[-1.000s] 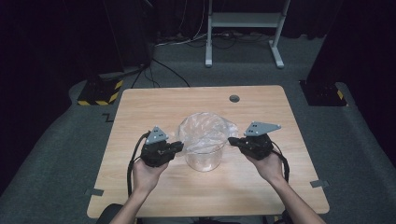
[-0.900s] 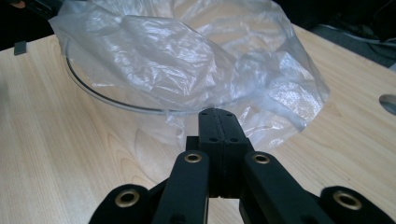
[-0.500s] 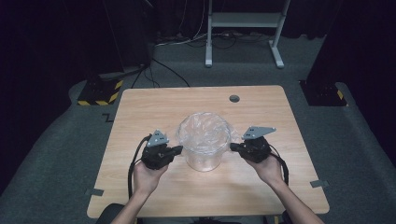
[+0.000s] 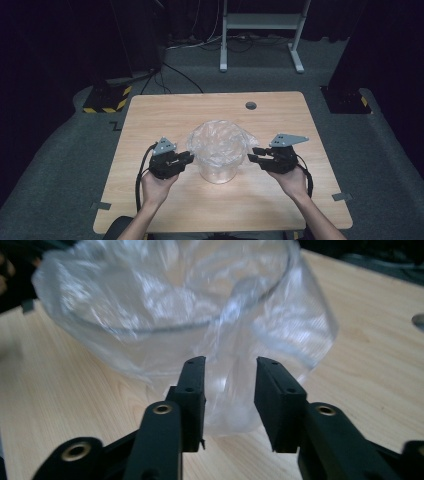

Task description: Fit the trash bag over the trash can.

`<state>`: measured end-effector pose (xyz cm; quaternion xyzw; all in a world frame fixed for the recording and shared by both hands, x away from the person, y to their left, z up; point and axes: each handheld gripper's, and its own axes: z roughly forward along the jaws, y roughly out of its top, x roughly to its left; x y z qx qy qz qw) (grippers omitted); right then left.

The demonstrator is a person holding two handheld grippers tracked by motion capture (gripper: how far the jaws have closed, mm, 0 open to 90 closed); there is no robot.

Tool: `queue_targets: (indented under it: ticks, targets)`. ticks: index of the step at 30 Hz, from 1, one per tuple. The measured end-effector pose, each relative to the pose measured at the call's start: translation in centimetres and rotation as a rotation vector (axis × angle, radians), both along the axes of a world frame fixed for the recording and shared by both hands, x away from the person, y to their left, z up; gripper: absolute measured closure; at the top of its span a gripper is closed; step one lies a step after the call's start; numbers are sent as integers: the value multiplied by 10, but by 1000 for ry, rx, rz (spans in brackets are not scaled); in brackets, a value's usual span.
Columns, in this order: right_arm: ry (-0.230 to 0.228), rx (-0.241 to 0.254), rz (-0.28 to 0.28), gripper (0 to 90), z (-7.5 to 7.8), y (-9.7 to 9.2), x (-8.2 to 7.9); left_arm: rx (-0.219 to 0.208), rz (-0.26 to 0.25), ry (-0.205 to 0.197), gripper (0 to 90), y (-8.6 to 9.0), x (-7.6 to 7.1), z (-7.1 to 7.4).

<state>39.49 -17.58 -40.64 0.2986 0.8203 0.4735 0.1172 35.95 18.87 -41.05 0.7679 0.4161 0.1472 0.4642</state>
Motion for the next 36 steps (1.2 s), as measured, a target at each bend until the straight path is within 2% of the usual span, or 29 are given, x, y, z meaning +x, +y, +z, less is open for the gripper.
queue_targets:
  ticks: [3,6,7,8,12,15,16,21,24,26,29,36]
  targets:
    - [-42,44,-4,610,8,-3,-5,3,13,3,678,1,2,-2]
    - [-87,67,12,581,15,3,-9,12,8,13,677,0,3,-4]
    - [-87,67,12,581,15,3,-9,12,8,13,679,0,3,-4]
    - [-105,81,33,572,18,9,-10,17,4,16,680,-1,4,-5]
    - [-91,103,83,563,19,23,-4,22,-4,38,683,-2,4,-7]
    - [-78,98,109,572,19,30,0,30,-10,56,684,-4,5,-9]
    - [-53,92,148,658,16,37,3,46,-15,71,685,-5,6,-11]
    - [-44,64,213,898,11,42,1,45,-13,77,683,-6,4,-13]
    - [-60,63,232,900,11,41,-3,27,-12,67,672,-4,2,-11]
    - [-81,68,247,900,13,39,-8,9,-16,47,636,-2,0,-9]
    - [-96,65,264,900,12,36,-14,8,3,31,613,1,0,-7]
    - [-60,13,281,900,0,34,-17,2,8,17,621,2,-1,-5]
